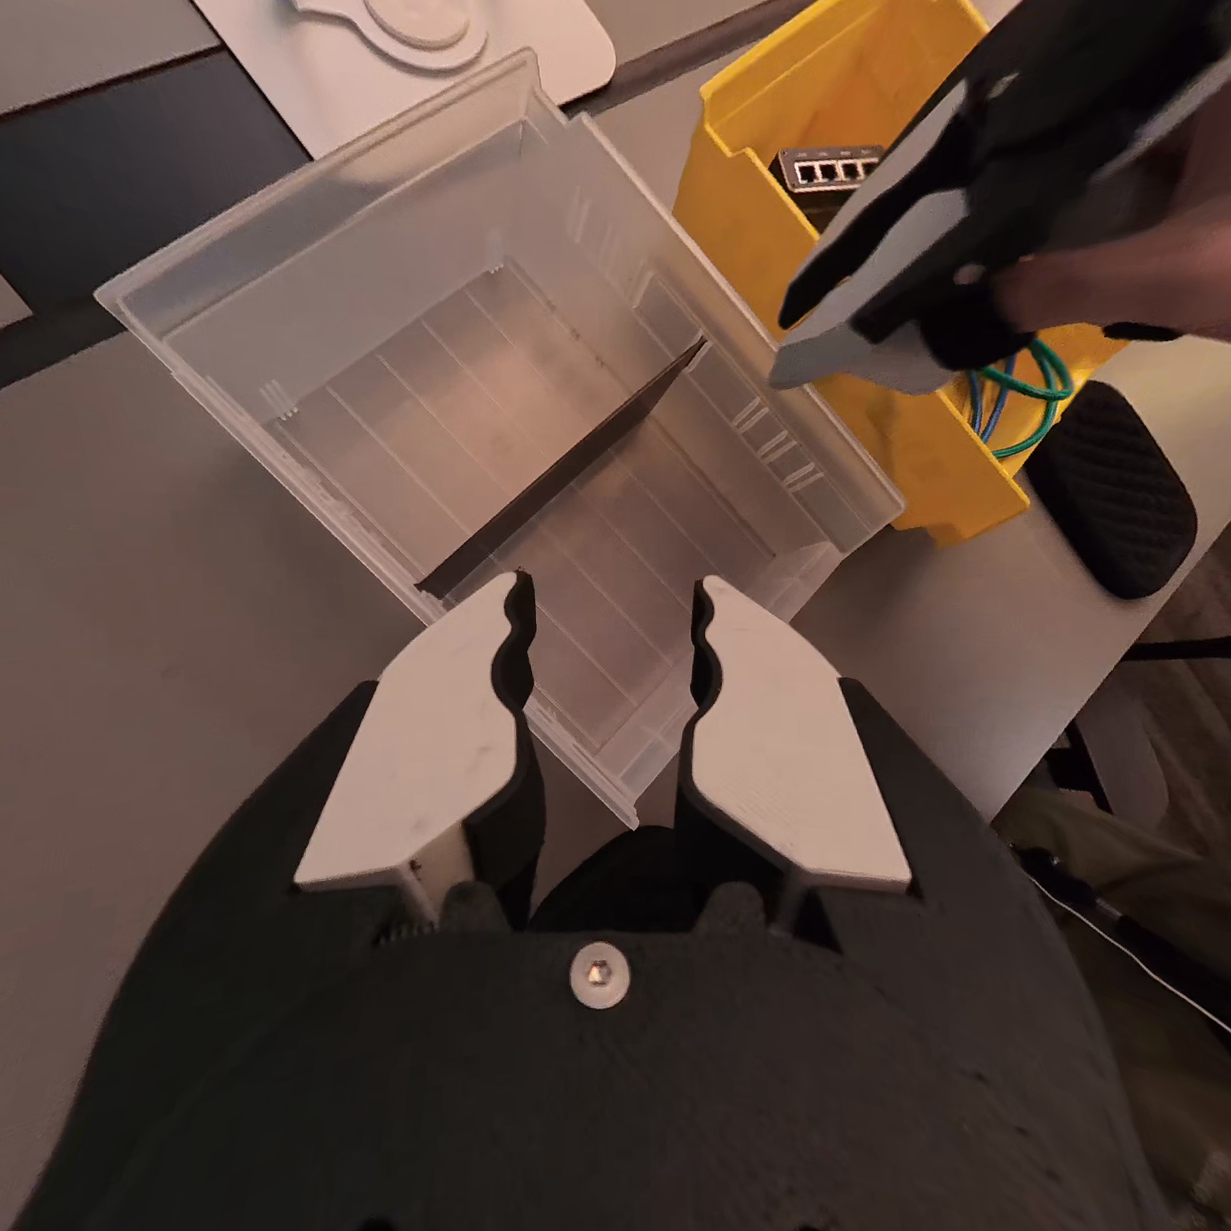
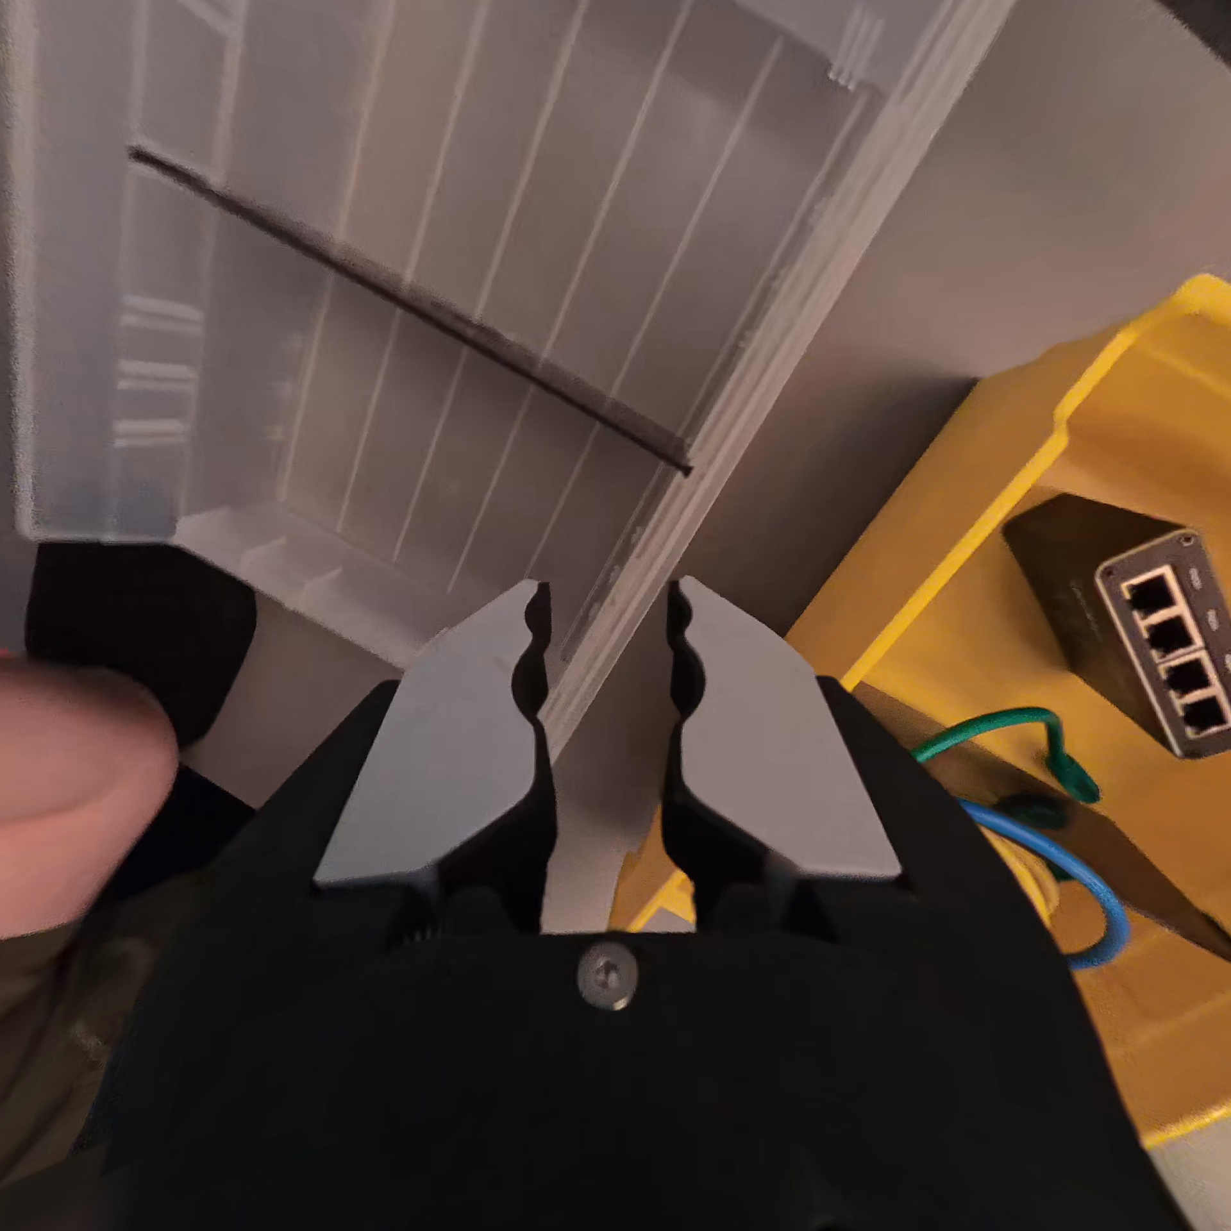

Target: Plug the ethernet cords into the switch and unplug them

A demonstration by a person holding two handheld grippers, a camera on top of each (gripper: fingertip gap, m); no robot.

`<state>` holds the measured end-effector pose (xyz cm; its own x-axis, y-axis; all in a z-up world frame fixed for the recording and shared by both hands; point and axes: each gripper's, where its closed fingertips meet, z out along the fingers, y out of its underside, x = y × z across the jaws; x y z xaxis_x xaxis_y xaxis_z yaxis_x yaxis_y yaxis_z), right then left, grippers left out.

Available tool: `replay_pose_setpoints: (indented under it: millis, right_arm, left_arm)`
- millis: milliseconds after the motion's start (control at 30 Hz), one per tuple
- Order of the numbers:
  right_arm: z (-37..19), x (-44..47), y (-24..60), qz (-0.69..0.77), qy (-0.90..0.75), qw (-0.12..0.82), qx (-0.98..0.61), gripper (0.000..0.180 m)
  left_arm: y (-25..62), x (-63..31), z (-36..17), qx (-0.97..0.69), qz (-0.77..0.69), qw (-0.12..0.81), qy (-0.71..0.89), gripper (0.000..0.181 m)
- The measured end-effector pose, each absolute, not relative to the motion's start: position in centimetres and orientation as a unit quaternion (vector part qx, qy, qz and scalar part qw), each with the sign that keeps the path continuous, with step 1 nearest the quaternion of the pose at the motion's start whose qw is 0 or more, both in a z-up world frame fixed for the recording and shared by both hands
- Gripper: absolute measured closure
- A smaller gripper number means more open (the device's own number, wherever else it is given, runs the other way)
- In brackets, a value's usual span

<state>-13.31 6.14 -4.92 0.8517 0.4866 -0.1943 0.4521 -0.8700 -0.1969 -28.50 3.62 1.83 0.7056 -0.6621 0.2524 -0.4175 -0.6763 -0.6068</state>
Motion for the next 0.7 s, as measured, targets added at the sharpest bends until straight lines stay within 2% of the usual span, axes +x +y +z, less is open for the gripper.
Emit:
replay_pose_setpoints:
  millis: [100, 267, 333, 433, 500, 700]
  right_arm:
    - [-6.4, -13.7, 6.6, 0.13, -0.193, 0.033, -0.972, 0.141]
    - [-9.1, -14.1, 6.0, 0.126, -0.14, -0.044, -0.981, 0.146]
    - [-9.5, -13.6, 6.6, 0.118, -0.119, -0.043, -0.985, 0.159]
    - [-10.8, -13.6, 5.7, 0.134, -0.086, -0.085, -0.984, 0.161]
    - [-11.7, -13.3, 5.5, 0.125, -0.084, -0.099, -0.984, 0.173]
    - [-11.3, -13.3, 5.7, 0.119, -0.09, -0.103, -0.984, 0.174]
  left_arm:
    - [3.5, -28.7, 2.1, -0.883, -0.236, 0.269, 0.305, 0.137]
    - [3.2, -28.6, 2.6, -0.876, -0.249, 0.274, 0.309, 0.137]
    - [3.2, -28.8, 2.7, -0.876, -0.246, 0.276, 0.309, 0.138]
    - [3.1, -29.2, 2.8, -0.876, -0.246, 0.279, 0.307, 0.138]
    - [3.2, -29.3, 3.0, -0.874, -0.25, 0.284, 0.305, 0.138]
    - [3.7, -29.7, 3.9, -0.865, -0.267, 0.307, 0.293, 0.14]
